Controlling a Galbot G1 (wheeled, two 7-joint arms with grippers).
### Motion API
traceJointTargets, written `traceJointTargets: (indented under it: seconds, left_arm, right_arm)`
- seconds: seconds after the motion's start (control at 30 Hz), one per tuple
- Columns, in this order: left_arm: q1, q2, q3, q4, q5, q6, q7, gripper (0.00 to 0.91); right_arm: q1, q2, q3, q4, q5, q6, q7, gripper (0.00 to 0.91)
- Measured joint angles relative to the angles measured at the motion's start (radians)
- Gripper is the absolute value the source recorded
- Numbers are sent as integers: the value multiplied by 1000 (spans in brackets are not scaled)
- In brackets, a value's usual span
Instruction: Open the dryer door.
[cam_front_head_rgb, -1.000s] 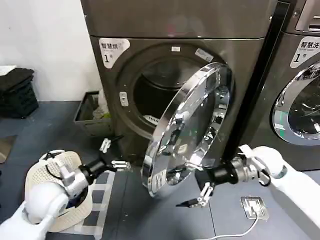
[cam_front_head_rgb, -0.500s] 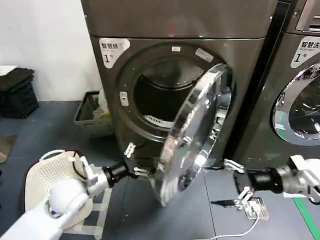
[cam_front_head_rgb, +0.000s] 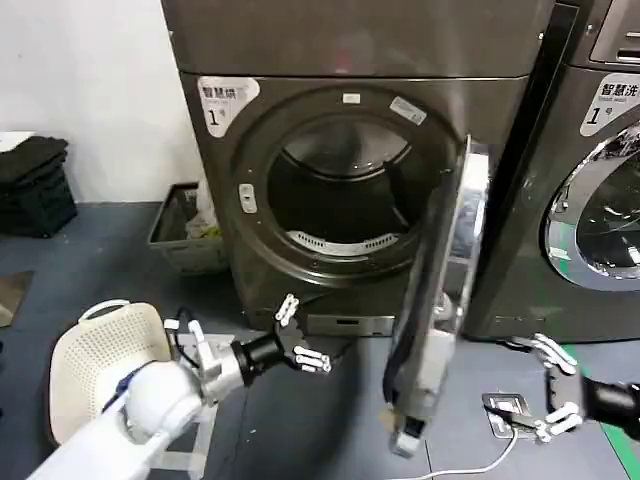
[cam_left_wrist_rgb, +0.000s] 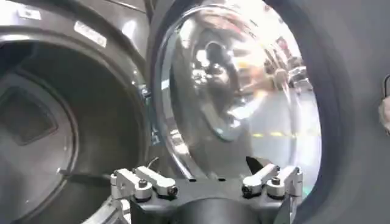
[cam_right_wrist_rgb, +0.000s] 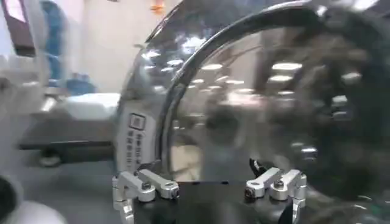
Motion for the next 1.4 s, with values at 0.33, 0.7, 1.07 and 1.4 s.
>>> traceJointTargets:
  seconds: [0.33, 0.7, 1.07, 1.4]
  left_arm:
    - [-97, -56, 132, 45, 27, -3, -10, 907]
    - [-224, -159, 279, 128, 39, -17, -27, 907]
    - [-314, -256, 370, 234, 47, -18, -58, 907]
    - [-375, -336, 420, 306, 43, -22, -73, 907]
  right_arm:
    - [-146, 214, 218, -12, -41, 159, 185, 907]
    - [-156, 429, 347, -73, -237, 200, 623, 907]
    - [-108, 540, 457, -169, -377, 93, 988, 907]
    - [-66, 612, 539, -169, -414, -22, 1163, 907]
